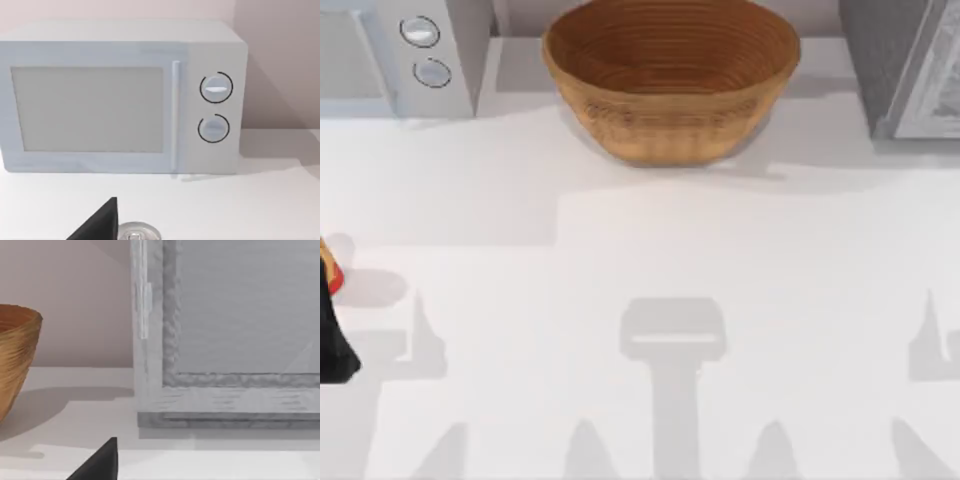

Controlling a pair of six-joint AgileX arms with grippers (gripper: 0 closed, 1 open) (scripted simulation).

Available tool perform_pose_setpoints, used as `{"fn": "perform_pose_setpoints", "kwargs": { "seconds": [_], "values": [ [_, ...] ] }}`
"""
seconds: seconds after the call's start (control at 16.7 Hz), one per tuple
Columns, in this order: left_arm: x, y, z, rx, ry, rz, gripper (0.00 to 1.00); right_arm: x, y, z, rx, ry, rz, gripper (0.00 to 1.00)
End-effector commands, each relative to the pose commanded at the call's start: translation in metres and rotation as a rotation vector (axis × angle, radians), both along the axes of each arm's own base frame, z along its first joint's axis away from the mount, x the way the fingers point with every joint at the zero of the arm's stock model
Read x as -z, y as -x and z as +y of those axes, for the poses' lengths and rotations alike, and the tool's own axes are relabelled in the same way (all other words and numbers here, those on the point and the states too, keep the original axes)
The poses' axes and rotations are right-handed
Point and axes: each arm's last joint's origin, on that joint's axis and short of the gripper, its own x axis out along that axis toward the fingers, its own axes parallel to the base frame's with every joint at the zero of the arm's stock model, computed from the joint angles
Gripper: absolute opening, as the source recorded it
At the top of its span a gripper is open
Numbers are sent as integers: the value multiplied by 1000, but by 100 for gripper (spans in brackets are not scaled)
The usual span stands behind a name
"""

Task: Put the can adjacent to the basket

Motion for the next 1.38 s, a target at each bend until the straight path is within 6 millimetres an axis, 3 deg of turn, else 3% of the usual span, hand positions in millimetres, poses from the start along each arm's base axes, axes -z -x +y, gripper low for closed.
{"fn": "perform_pose_setpoints", "kwargs": {
  "seconds": [0.36, 0.72, 1.08, 1.38],
  "values": [
    [-13, -2, -1, 14, -46, 83, 100, 0, 0, 0, 0, 0, 0, 100],
    [-61, -26, 2, 49, -219, 396, 100, 0, 0, 0, 0, 0, 0, 100],
    [-105, -99, 12, 169, -430, 820, 100, 0, 0, 0, 0, 0, 0, 100],
    [-105, -180, 26, 352, -560, 1152, 100, 0, 0, 0, 0, 0, 0, 100]
  ]
}}
